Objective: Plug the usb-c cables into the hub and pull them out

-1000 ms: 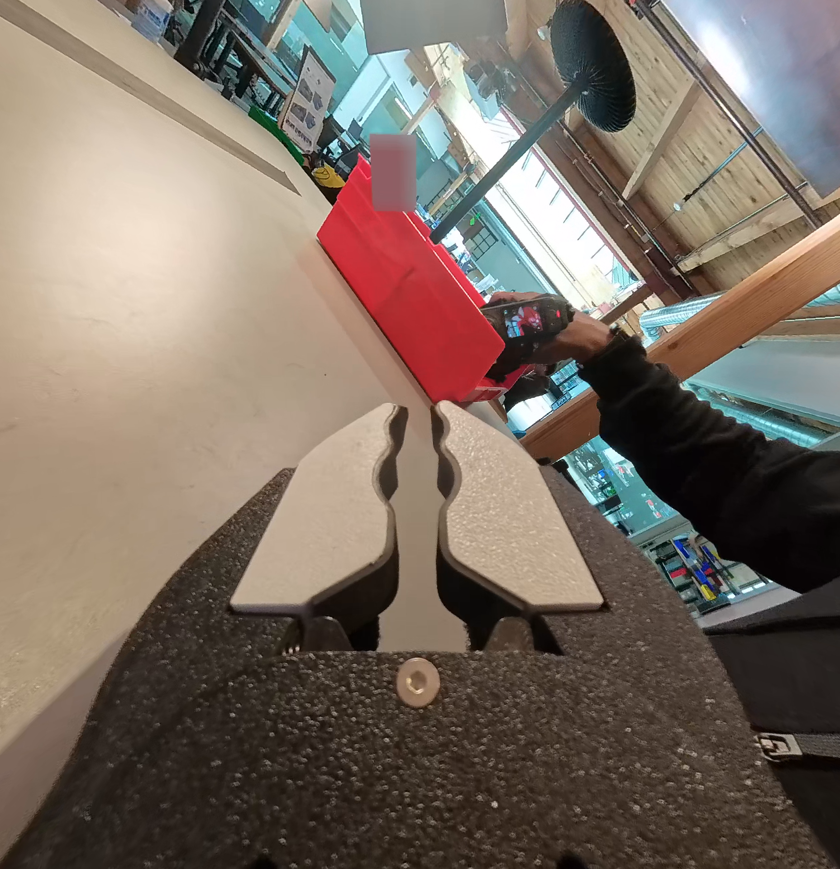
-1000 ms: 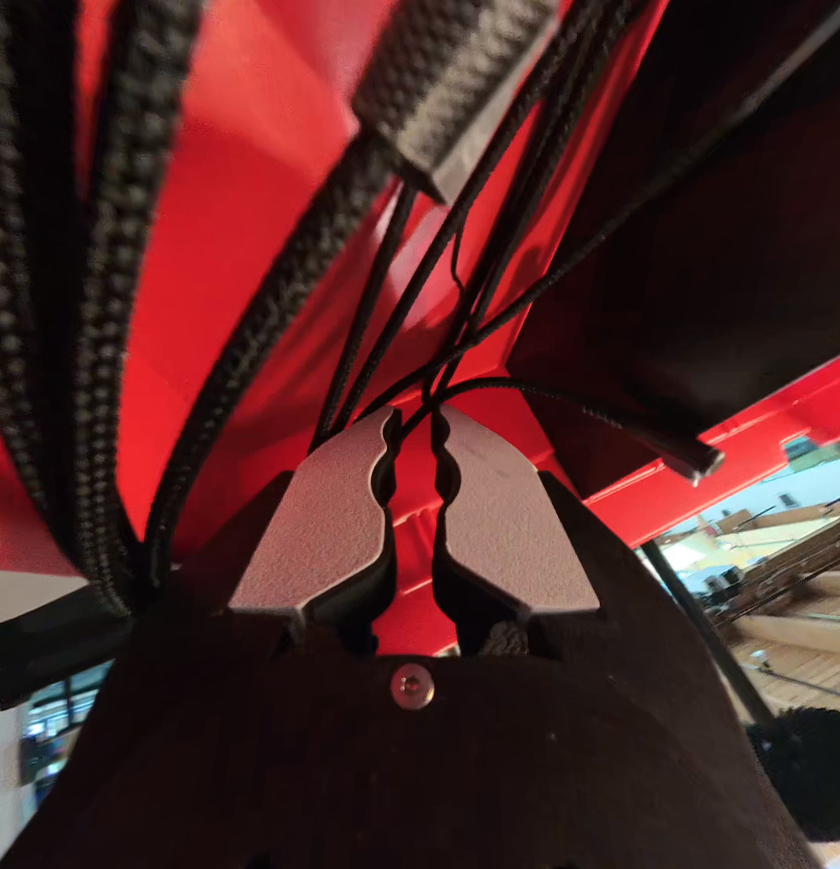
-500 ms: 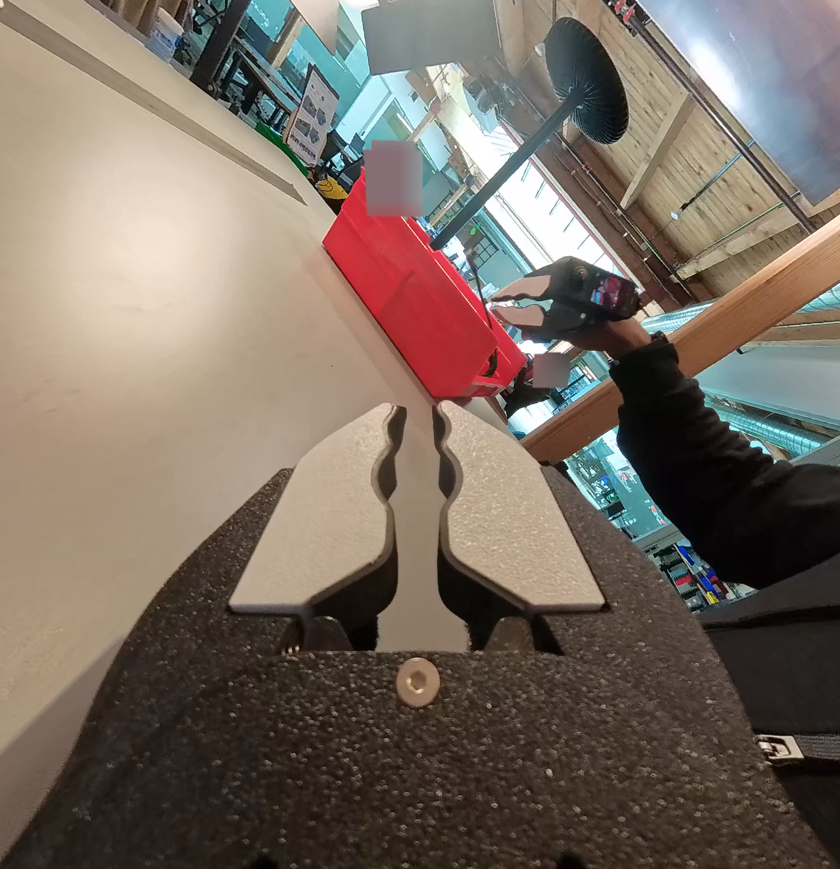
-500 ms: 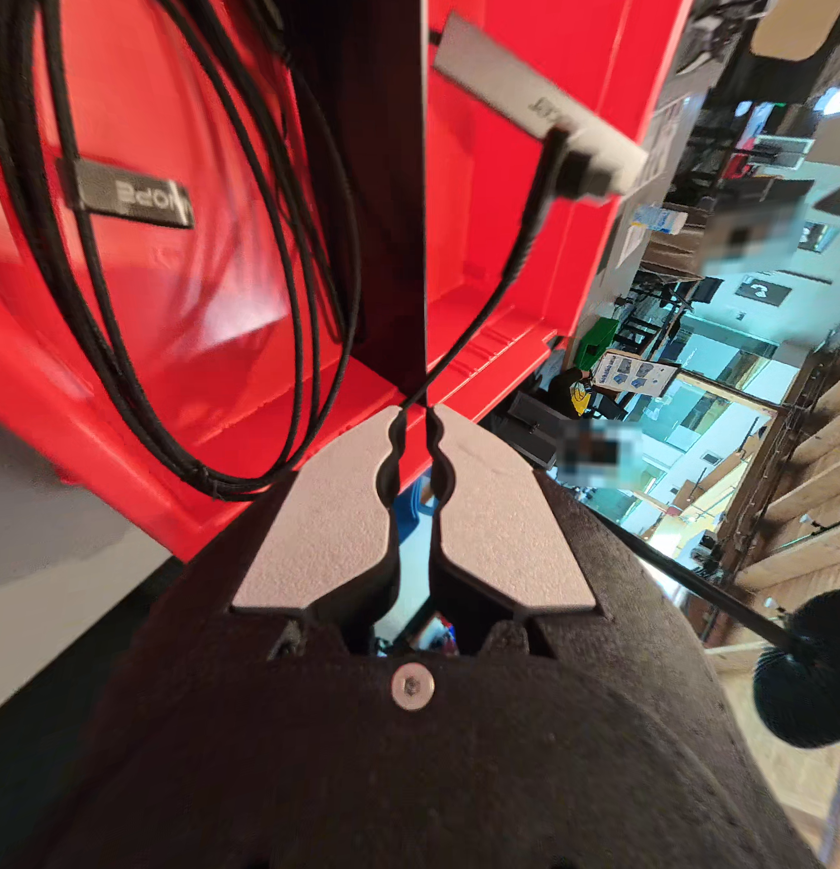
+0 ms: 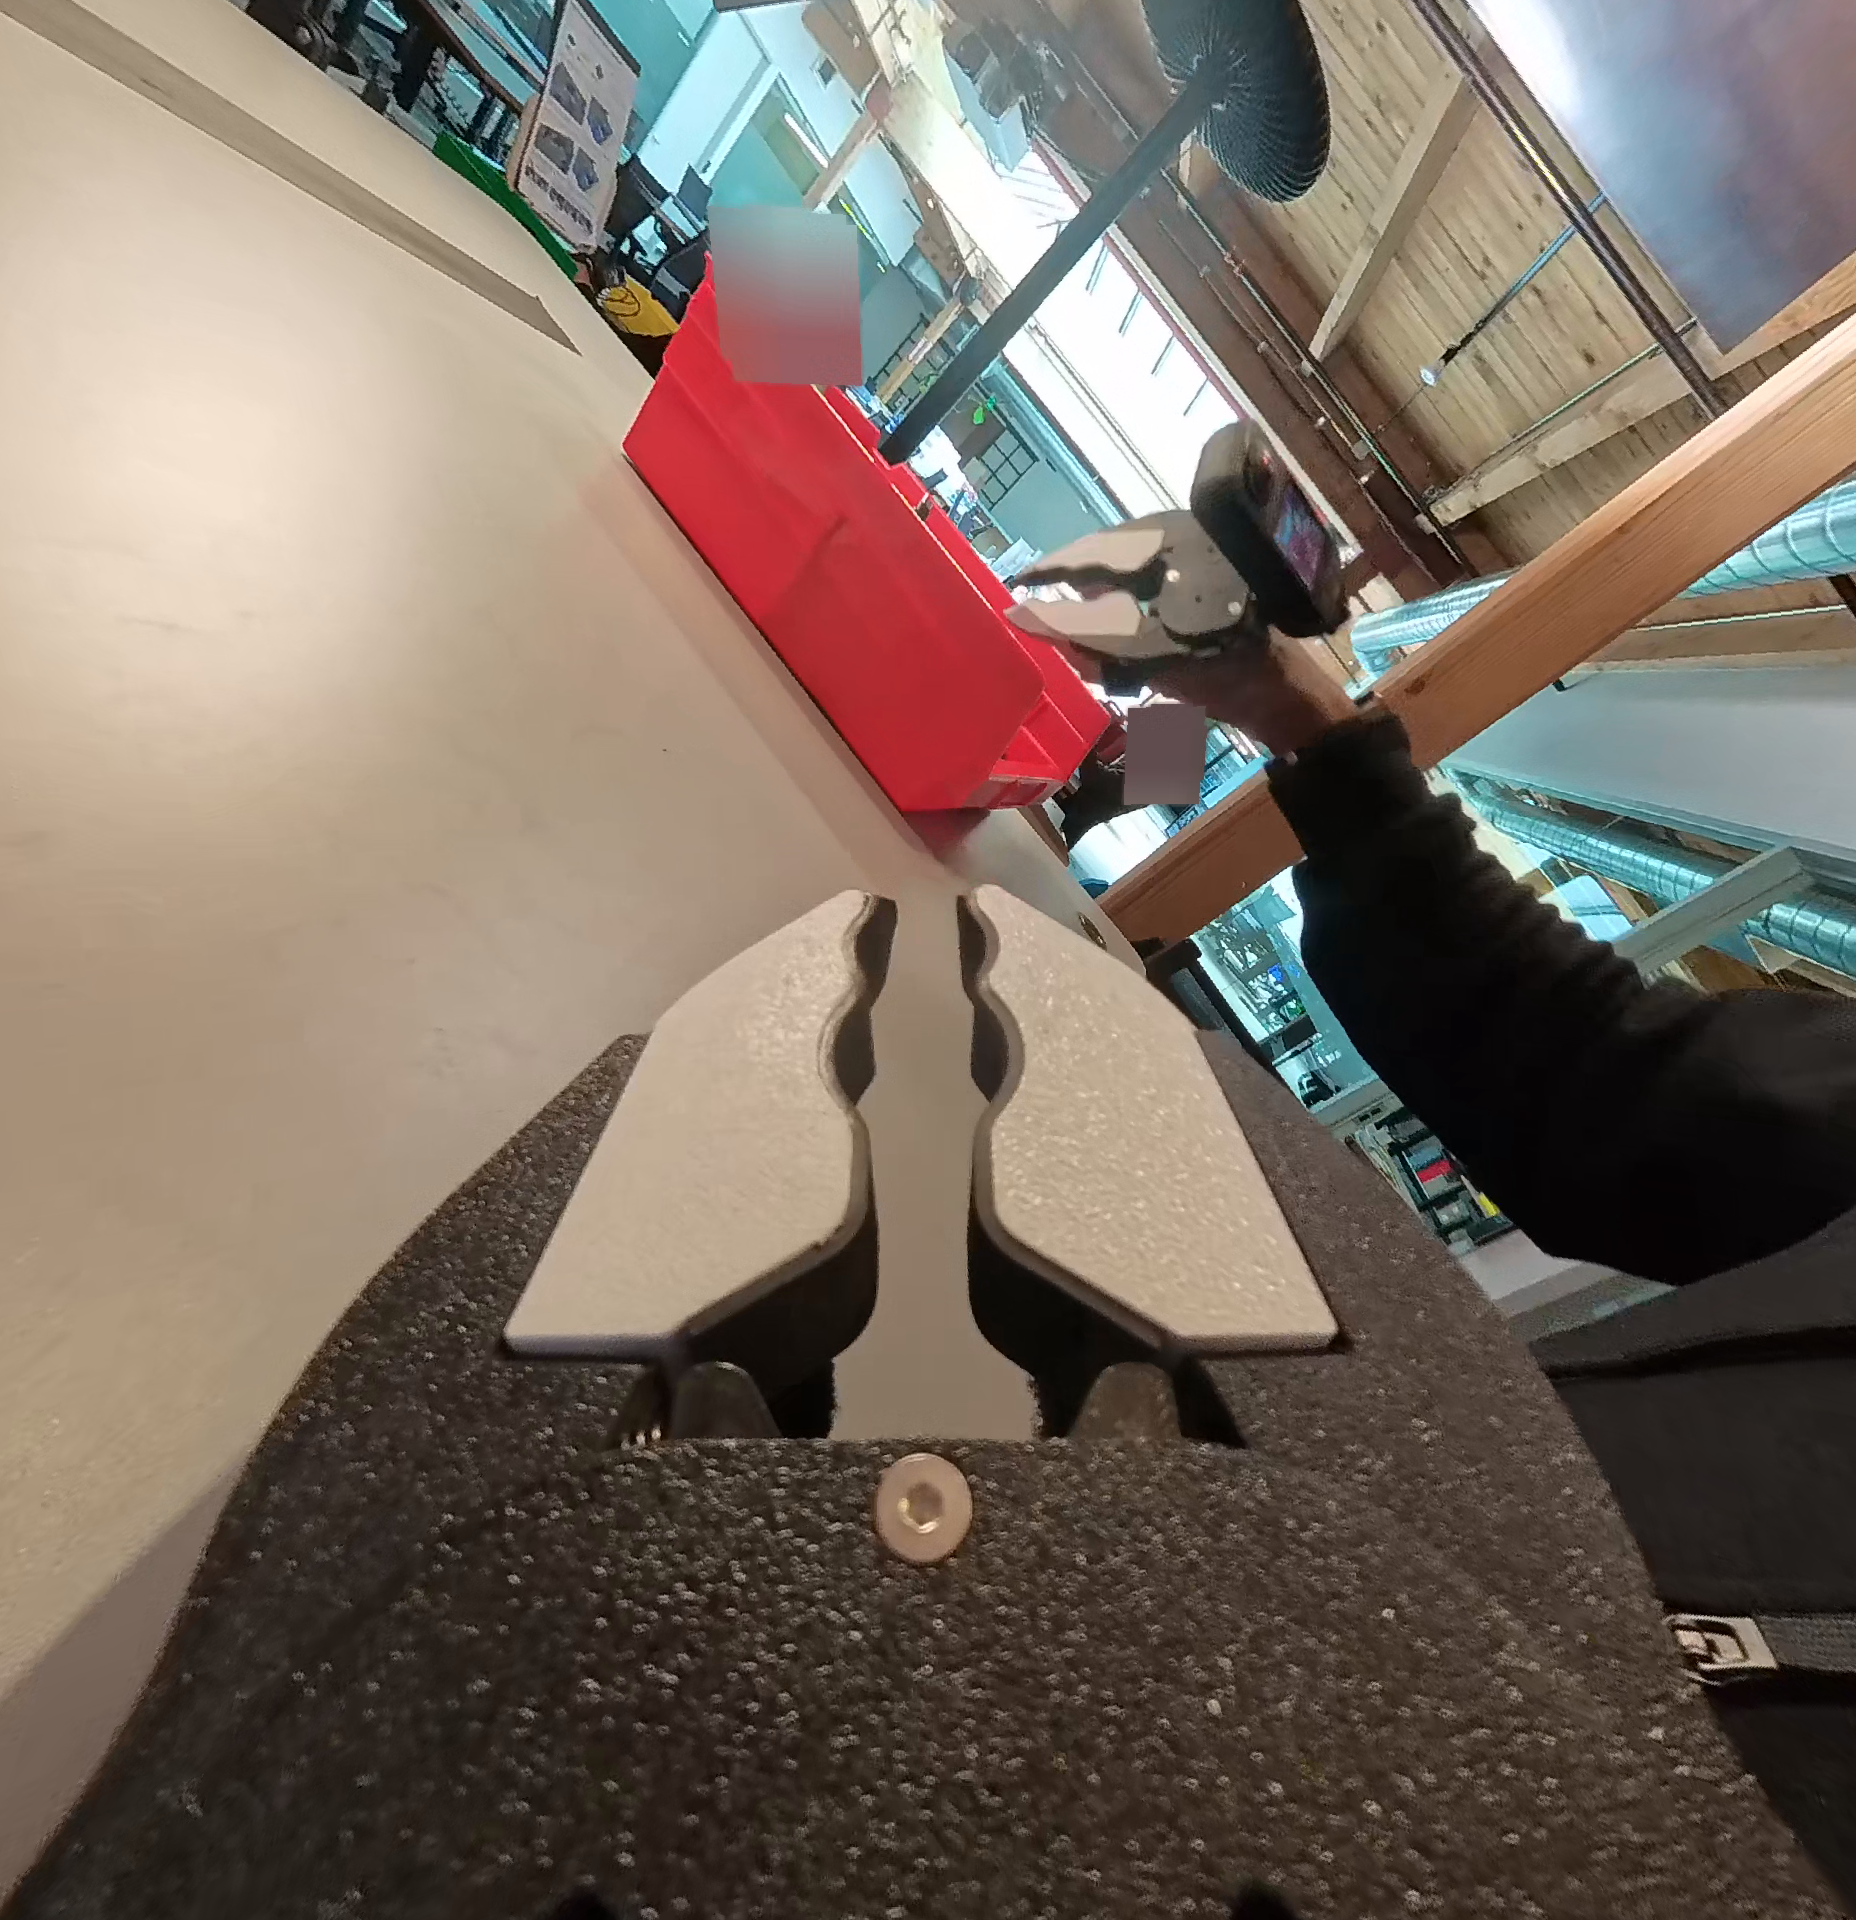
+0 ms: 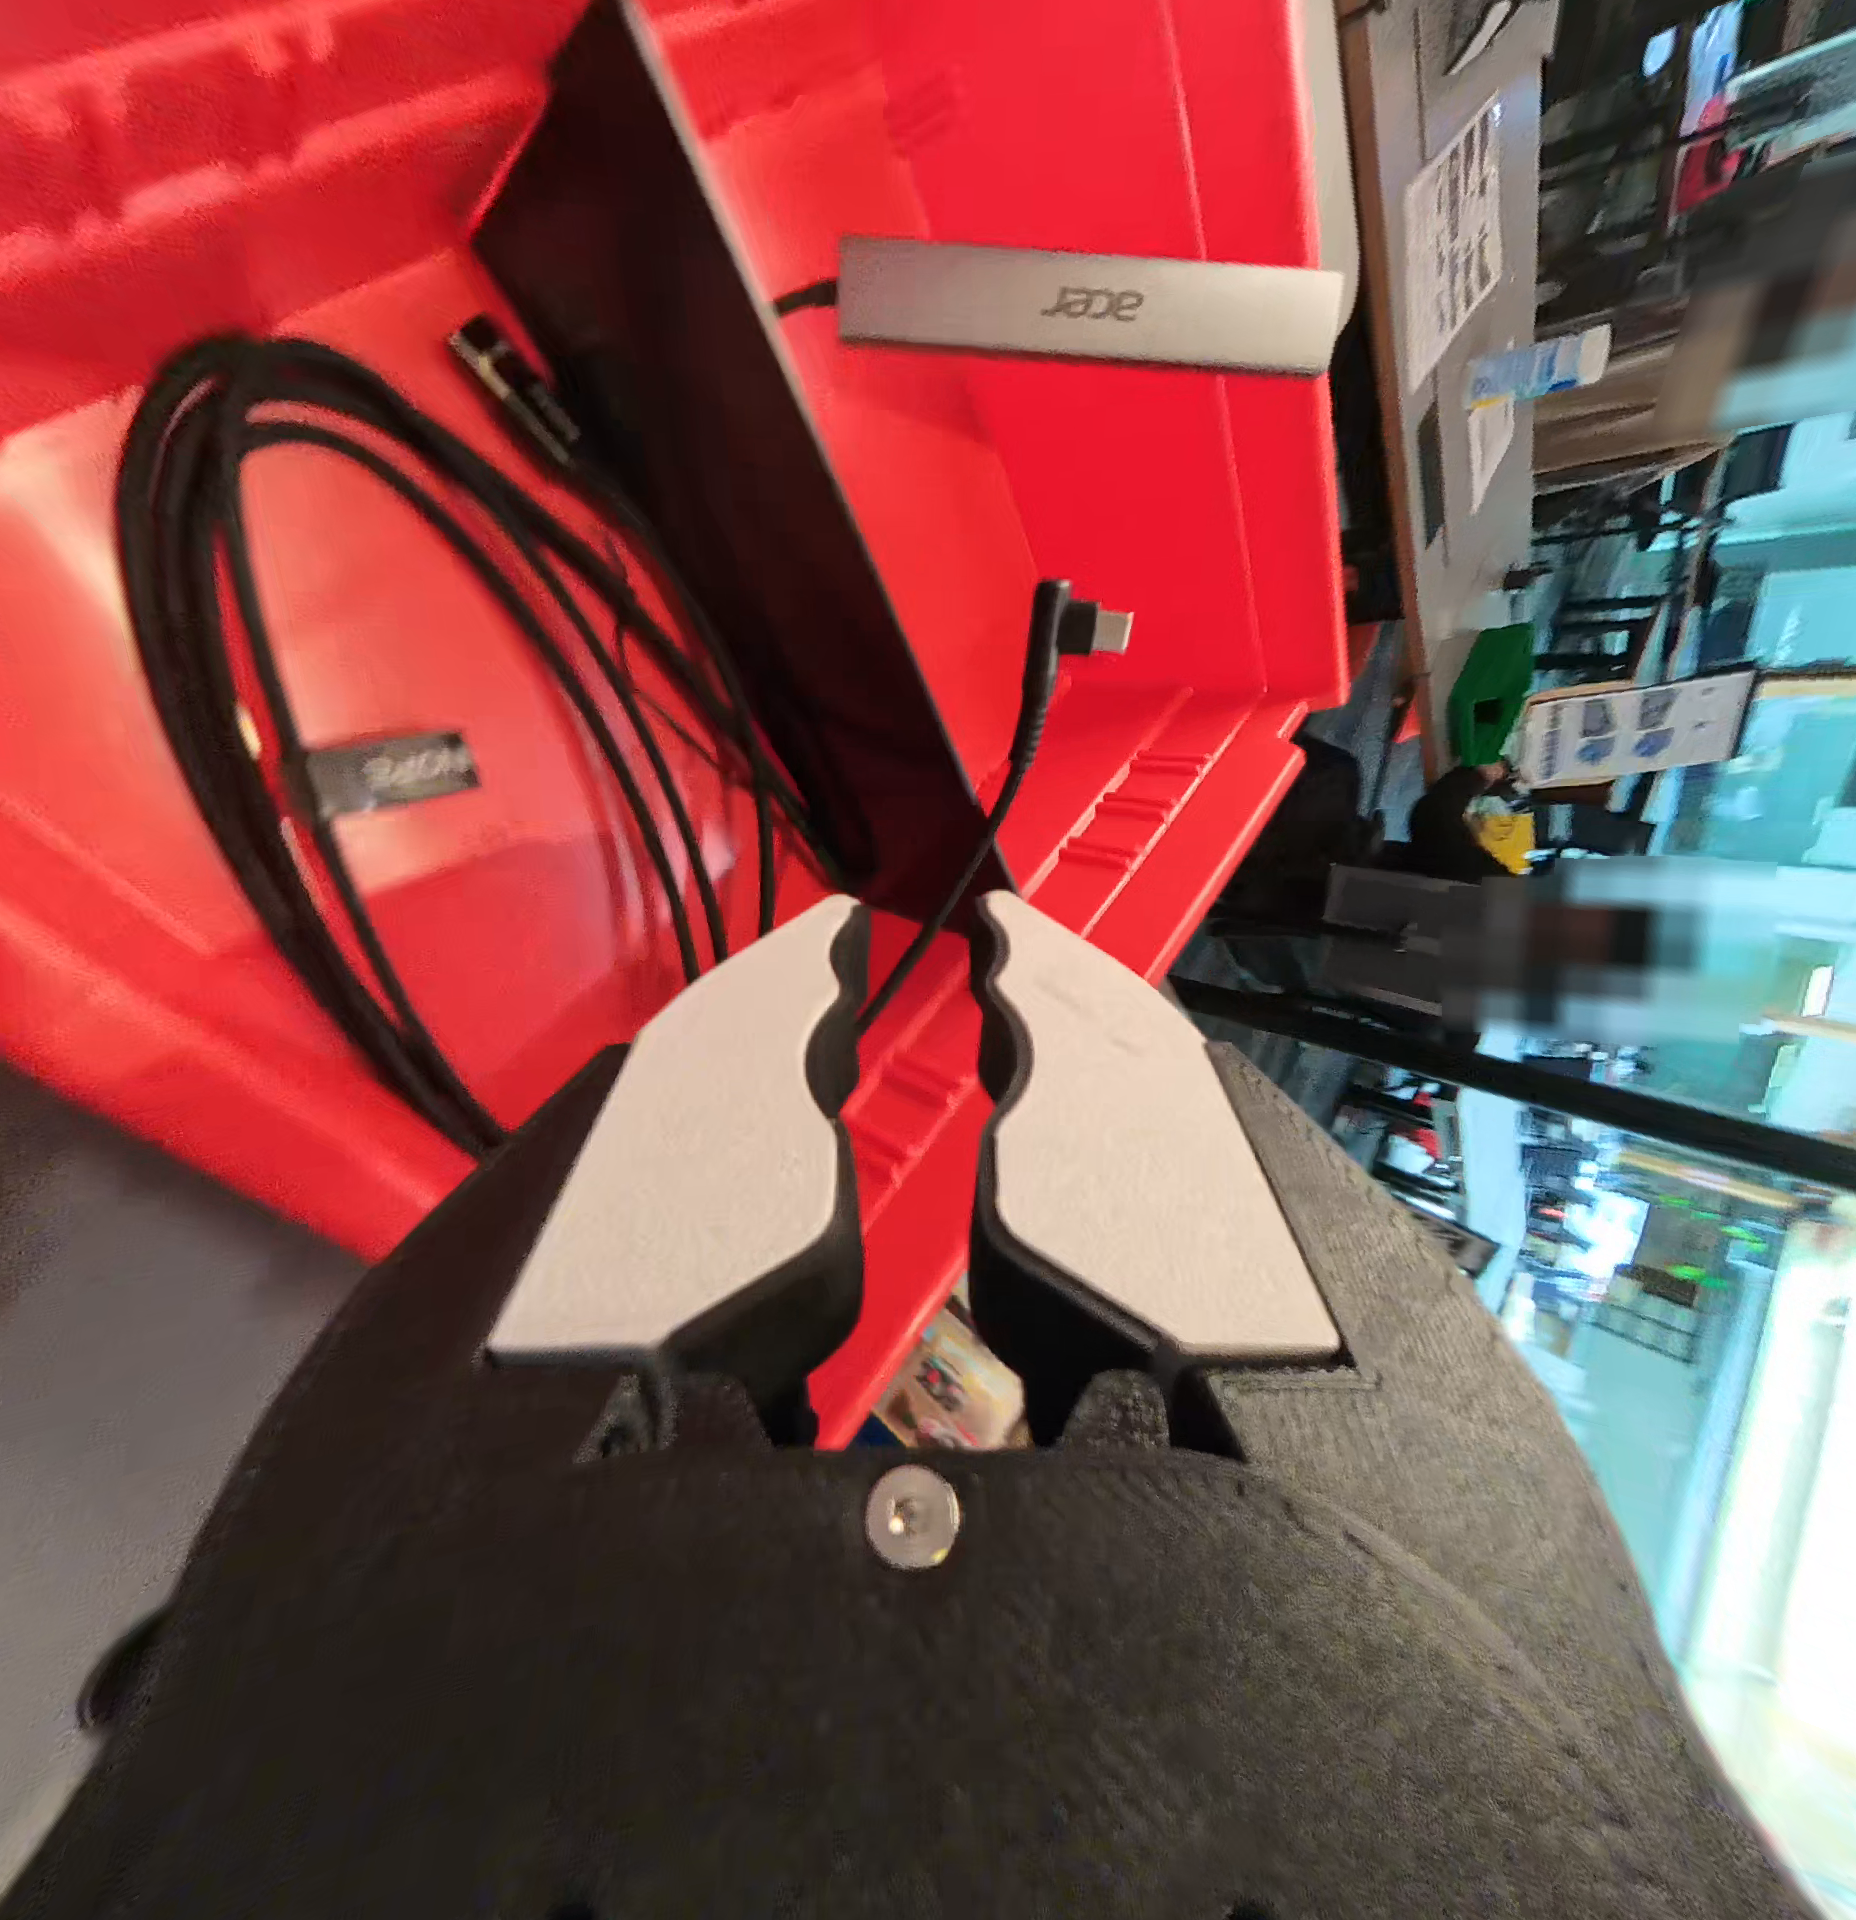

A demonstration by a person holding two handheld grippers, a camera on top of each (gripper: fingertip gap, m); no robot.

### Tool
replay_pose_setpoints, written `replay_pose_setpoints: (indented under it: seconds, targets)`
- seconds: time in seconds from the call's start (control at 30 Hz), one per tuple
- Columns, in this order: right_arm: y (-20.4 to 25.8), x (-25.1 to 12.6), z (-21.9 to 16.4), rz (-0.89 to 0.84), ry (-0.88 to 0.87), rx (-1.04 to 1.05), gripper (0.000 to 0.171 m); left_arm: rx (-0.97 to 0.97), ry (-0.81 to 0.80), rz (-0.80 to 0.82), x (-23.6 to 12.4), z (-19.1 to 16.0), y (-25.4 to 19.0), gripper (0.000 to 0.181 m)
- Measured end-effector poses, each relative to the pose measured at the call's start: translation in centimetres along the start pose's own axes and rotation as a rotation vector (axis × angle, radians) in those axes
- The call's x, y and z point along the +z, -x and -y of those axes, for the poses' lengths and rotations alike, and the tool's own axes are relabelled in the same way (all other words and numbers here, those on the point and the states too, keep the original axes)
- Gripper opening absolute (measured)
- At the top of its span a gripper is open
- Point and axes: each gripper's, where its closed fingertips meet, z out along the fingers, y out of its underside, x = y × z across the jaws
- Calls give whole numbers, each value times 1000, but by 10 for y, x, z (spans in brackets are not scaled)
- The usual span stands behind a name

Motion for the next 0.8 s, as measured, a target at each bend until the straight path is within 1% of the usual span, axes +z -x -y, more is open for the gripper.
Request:
replay_pose_setpoints:
  seconds: [0.1,0.17,0.23,0.3,0.4,0.43,0.47,0.5,0.6,0.7,0.8]
  targets:
    - [-12,26,15,64,-32,73,31,12,24,-12,0,-3,-3,14]
    - [-25,42,21,64,-8,81,38,12,26,-13,-2,-4,-4,14]
    - [-27,53,28,141,18,96,49,8,16,-7,-8,-4,-3,14]
    - [-26,57,37,239,17,140,51,3,-1,2,-15,-2,-2,14]
    - [-19,62,39,392,73,211,47,-3,-26,15,-26,2,1,14]
    - [-17,64,37,416,97,219,39,-3,-32,18,-29,3,2,14]
    - [-16,65,35,419,112,216,27,-3,-39,22,-31,4,2,14]
    - [-17,65,35,408,109,209,26,-3,-45,24,-33,6,3,14]
    - [-10,53,45,387,39,177,23,-7,-67,29,-40,9,5,14]
    - [7,28,59,320,-89,70,19,-27,-90,20,-43,13,7,14]
    - [45,17,67,331,-179,-30,20,-35,-78,15,-41,14,8,15]
